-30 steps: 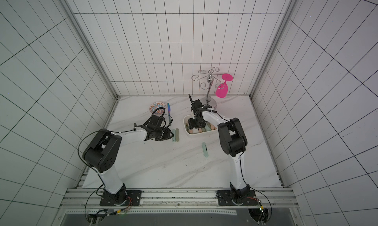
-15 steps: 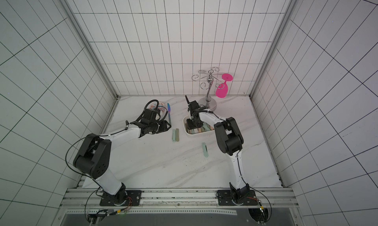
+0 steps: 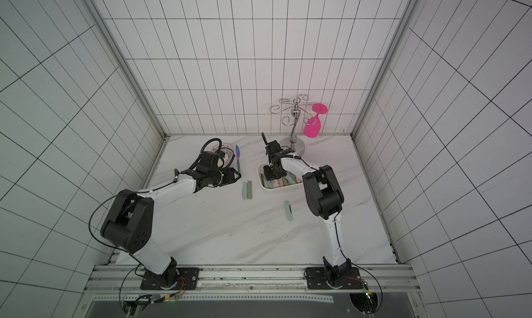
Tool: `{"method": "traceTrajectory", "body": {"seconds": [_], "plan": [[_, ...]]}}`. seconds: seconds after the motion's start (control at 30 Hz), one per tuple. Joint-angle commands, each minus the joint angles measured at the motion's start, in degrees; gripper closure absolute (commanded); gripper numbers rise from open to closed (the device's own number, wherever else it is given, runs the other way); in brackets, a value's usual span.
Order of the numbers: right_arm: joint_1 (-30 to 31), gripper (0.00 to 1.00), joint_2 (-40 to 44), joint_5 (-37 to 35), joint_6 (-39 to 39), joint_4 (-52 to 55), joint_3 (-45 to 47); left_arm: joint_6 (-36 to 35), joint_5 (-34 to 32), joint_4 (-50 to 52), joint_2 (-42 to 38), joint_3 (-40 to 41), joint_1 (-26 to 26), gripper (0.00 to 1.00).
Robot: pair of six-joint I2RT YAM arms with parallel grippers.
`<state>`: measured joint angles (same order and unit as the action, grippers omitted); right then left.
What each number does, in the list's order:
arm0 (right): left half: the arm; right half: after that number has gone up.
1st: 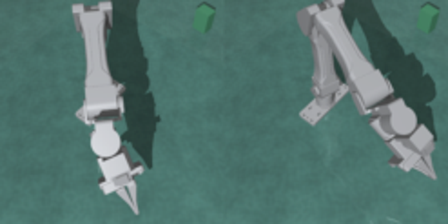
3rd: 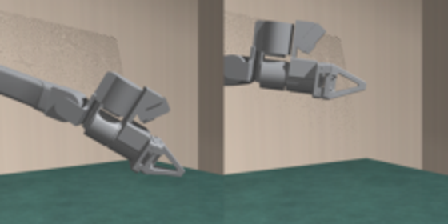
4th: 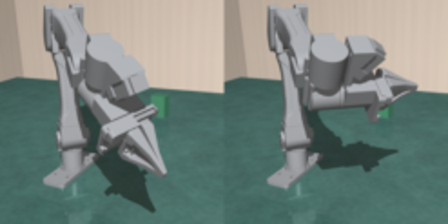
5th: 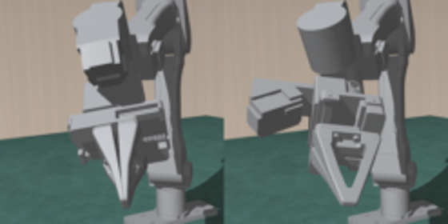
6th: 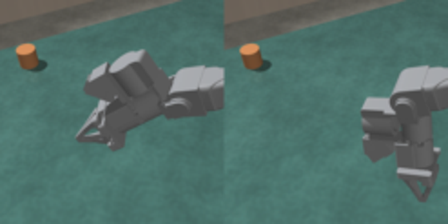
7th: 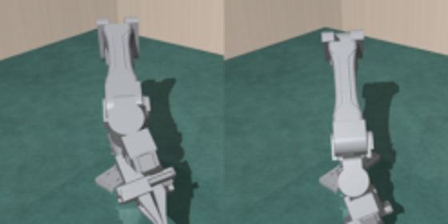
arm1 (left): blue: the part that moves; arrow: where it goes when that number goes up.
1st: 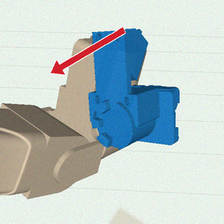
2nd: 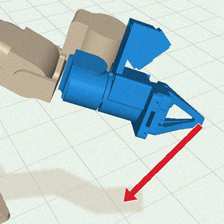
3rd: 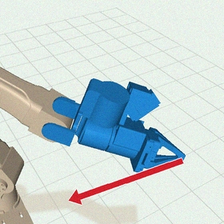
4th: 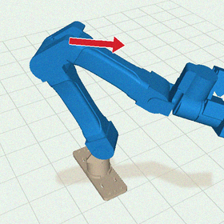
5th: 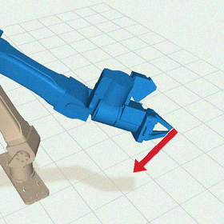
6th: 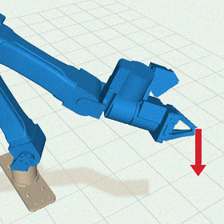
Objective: Take the fruit knife out of the storage box
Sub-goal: Pick up the fruit knife from the storage box.
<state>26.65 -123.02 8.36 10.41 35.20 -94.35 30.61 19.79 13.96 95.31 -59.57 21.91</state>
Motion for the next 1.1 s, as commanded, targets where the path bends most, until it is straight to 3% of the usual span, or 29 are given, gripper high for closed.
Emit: {"method": "traceTrajectory", "body": {"seconds": [0.0,0.2,0.63,0.8,1.07], "plan": [[-0.28,1.00,4.11,-0.21,0.13,1.36,1.39,0.23,1.79,-1.81,-2.08,-1.51,-0.03,0.48],[-0.77,1.00,9.10,2.48,0.19,1.36,1.71,0.99,5.13,-4.79,-3.53,-1.43,0.68,0.48],[-0.65,1.00,24.12,30.44,2.94,-2.96,13.25,10.42,16.02,-21.80,-3.92,0.87,2.93,0.47],[-0.60,1.00,27.86,37.10,6.94,-8.46,17.85,14.91,18.67,-30.02,-3.69,2.75,4.08,0.47],[-0.63,1.00,30.49,42.96,13.25,-17.08,21.98,18.32,19.68,-35.24,-4.10,5.47,5.03,0.47]]}}
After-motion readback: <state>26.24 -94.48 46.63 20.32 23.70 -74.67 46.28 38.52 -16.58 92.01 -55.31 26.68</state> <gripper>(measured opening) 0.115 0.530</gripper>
